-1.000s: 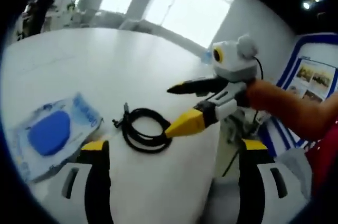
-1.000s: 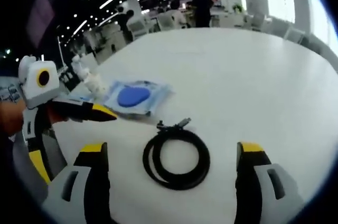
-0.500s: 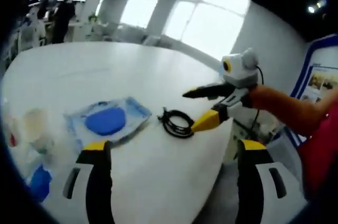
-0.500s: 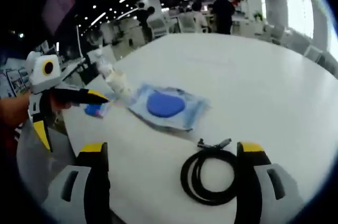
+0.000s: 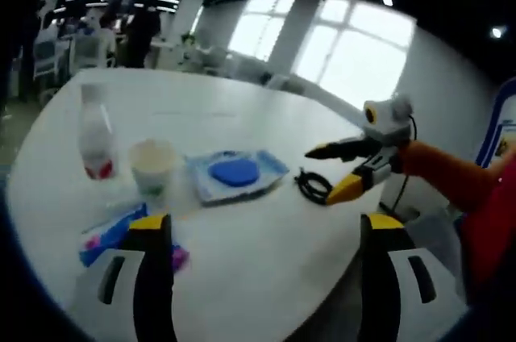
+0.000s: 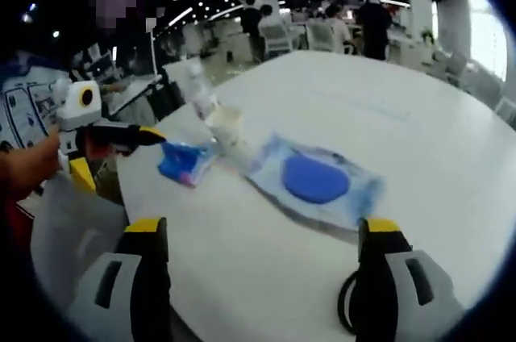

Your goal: Arrange the tabletop items into an orderly group along one side of the table until the central work area is clear of visible clutter.

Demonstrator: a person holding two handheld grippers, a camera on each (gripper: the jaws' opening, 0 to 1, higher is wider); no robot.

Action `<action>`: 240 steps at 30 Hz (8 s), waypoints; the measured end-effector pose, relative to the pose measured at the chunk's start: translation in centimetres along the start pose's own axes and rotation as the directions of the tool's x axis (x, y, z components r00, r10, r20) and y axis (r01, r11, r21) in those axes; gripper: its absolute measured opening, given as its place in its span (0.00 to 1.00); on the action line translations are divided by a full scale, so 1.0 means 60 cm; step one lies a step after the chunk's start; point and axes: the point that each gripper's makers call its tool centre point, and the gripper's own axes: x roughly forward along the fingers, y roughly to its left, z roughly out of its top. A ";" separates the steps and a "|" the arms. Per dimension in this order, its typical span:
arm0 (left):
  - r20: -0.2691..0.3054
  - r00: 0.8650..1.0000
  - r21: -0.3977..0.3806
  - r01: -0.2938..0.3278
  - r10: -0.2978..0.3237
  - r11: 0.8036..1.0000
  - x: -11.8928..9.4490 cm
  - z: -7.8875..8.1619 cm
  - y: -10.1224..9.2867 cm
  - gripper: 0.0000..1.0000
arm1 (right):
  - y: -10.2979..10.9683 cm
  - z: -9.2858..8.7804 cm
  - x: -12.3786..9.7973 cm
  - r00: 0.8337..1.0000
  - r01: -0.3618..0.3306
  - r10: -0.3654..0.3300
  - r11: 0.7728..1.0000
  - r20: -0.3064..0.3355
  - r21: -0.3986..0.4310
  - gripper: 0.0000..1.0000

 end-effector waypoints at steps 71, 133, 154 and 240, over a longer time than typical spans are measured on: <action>-0.079 0.956 -0.177 -0.291 0.281 0.940 -0.070 -0.109 0.278 0.30 | 0.170 0.034 0.298 0.985 -0.146 0.154 0.984 -0.081 0.099 0.19; -0.147 0.962 -0.063 -0.240 0.229 0.969 -0.047 -0.082 0.166 0.00 | 0.135 0.013 0.167 0.989 -0.133 0.135 0.991 -0.067 0.031 0.02; -0.195 0.973 0.079 -0.107 0.121 0.991 0.080 -0.012 0.071 0.00 | 0.007 0.008 0.060 1.000 0.007 -0.006 0.997 -0.021 0.072 0.02; -0.267 0.964 0.170 0.066 -0.018 0.983 0.585 0.019 -0.143 0.00 | -0.473 -0.155 -0.107 0.909 0.412 -0.416 0.879 -0.032 0.240 0.02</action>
